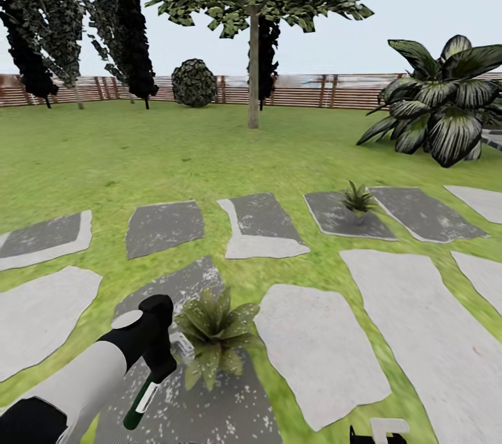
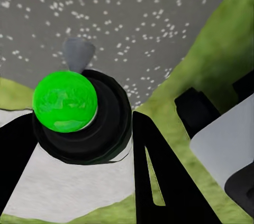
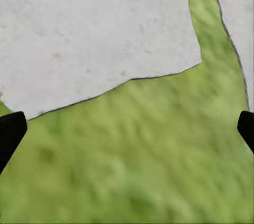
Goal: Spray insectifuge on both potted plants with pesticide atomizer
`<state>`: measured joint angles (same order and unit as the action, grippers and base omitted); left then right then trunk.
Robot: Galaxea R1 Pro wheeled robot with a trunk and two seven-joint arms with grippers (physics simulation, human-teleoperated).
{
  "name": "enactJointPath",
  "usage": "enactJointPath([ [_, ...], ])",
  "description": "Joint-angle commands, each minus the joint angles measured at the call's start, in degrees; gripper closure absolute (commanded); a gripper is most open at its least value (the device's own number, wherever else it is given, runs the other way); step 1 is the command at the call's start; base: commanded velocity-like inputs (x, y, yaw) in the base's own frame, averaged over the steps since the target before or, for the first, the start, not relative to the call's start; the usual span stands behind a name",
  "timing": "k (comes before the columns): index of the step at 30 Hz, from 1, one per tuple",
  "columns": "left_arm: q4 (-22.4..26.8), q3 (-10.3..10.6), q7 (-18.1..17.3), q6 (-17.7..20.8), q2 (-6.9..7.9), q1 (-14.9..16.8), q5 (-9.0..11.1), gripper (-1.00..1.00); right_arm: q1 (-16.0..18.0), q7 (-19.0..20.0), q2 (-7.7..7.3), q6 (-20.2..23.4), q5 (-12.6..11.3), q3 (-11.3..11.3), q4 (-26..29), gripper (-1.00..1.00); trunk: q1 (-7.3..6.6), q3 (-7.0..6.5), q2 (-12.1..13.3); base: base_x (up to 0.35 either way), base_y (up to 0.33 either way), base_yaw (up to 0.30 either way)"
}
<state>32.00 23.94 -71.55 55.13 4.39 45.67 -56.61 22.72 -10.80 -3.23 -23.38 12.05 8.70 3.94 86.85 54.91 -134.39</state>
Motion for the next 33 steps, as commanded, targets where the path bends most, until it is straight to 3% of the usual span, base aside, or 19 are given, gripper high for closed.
enactJointPath([
  [1, 0.1, -0.2, -0.5, 0.5, 0.22, 0.0, -0.4, 1.00, 0.0, -0.2, -0.01, -0.2, 0.6, 0.4, -0.1, -1.00, -0.01, 0.08, 0.0, 0.000, -0.009, 0.228],
  [2, 0.2, -1.0, -0.3, 0.5, 0.30, 0.0, -0.4, 1.00, 0.0, -0.2, 0.03, -0.2, 0.6, 0.4, -0.1, -1.00, -0.01, 0.09, 0.0, 0.000, -0.005, 0.246],
  [4, 0.4, -4.8, 0.9, 0.4, 0.20, 0.0, -0.4, 1.00, 0.0, -0.2, -0.01, -0.2, 0.6, 0.4, -0.1, -1.00, -0.01, 0.14, 0.0, 0.000, -0.002, 0.258],
  [6, 0.0, -7.8, 6.1, 0.4, -0.54, 0.0, -0.3, 1.00, 0.0, -0.2, -0.01, -0.2, 0.6, 0.4, -0.1, -1.00, -0.01, 0.18, 0.0, 0.000, 0.000, 0.258],
  [7, -2.9, -8.5, 8.6, 0.1, -1.15, -0.5, 1.6, 1.00, 0.0, -0.1, -0.02, -0.1, 0.7, 0.4, -0.1, -1.00, -0.01, 0.18, 0.0, 0.000, 0.000, 0.050],
  [9, -3.5, -8.5, 9.0, 0.0, -1.41, -0.6, 3.9, 1.00, 0.0, 0.0, -0.02, -0.1, 0.7, 0.4, -0.2, -1.00, -0.01, 0.19, 0.0, 0.000, 0.000, 0.015],
  [11, -3.7, -8.5, 9.1, -0.1, -1.81, -0.6, 4.4, 1.00, 0.0, 0.0, -0.02, -0.1, 0.7, 0.4, -0.2, -1.00, -0.01, 0.19, 0.0, 0.000, -0.012, 0.004],
  [18, -3.6, -8.5, 10.1, -0.2, -1.88, -1.4, 4.1, 1.00, 0.0, 0.0, -0.02, -0.1, 0.7, 0.4, -0.2, -1.00, -0.01, 0.19, 0.0, -0.054, -0.218, 0.000],
  [33, -3.7, -8.5, 10.7, -0.9, -1.16, -2.2, 4.5, 1.00, 0.0, 0.0, -0.05, -0.2, 0.7, 0.4, -0.2, -1.00, -0.01, 0.19, 0.0, -0.311, -0.018, 0.000],
])
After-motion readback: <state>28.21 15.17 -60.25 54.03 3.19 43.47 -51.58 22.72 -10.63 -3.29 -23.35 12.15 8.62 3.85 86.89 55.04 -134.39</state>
